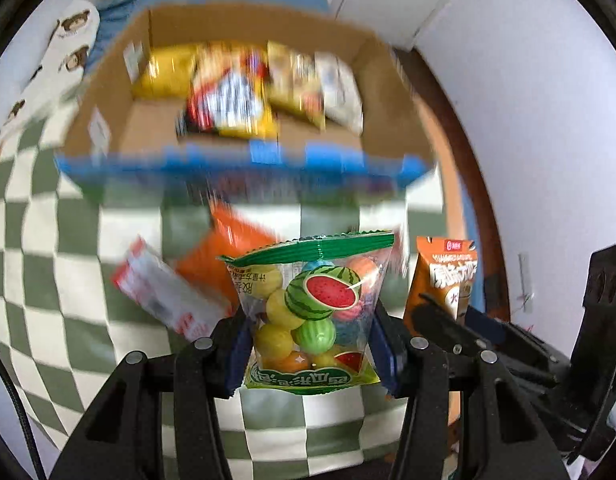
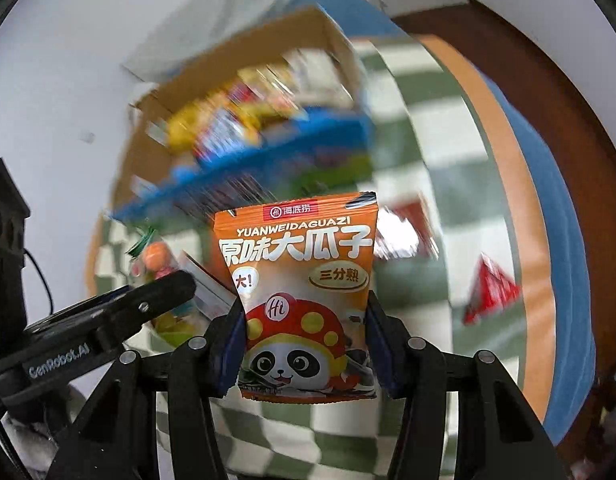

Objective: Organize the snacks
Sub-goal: 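Carry both bags into the box and open both tools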

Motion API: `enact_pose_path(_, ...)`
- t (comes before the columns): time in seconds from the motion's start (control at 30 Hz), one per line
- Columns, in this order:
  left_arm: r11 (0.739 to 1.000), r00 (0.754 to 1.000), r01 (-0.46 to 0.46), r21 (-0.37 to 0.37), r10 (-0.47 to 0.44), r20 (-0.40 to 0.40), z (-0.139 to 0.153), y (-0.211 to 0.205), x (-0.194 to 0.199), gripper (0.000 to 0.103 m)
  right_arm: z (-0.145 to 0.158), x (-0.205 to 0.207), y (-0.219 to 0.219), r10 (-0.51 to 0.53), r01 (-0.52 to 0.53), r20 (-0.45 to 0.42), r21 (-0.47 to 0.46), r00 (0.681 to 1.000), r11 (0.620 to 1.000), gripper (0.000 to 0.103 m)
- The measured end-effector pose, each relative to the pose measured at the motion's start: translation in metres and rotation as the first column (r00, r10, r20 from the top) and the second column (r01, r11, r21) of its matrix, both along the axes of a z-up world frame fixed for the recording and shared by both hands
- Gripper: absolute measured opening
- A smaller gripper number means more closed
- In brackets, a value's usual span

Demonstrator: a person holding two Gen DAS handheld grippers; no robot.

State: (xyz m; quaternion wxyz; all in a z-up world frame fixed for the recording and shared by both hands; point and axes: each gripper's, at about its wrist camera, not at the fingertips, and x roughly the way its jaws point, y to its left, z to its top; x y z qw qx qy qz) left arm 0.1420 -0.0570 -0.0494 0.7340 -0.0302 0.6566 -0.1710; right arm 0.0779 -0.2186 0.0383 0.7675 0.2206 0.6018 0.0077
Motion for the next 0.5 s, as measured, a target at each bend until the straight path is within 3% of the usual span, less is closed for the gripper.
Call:
enact_pose_path(0.13, 0.999, 0.998, -0.035, -0.011, 0.036, 0.045, 0.011, 0.002, 0.060, 0.049, 0.028, 0.050, 0.005, 0.016, -0.015, 0.075, -0.019, 0.997, 1.000, 0.056)
enact_pose_path(0.27, 0.999, 0.998, -0.050, 0.009, 0.050, 0.027, 0.003, -0.002, 0.119, 0.049, 0.037, 0.105, 0.014, 0.050, -0.042, 0.102, -0.075, 0.994, 0.996, 0.056)
enact_pose_path(0.5, 0.997, 0.994, -0.051, 0.060, 0.057, -0.098, -0.051, -0.011, 0.198, 0.049, -0.002, 0.181, 0.018, 0.090, -0.086, 0.018, -0.138, 0.996, 0.987, 0.056)
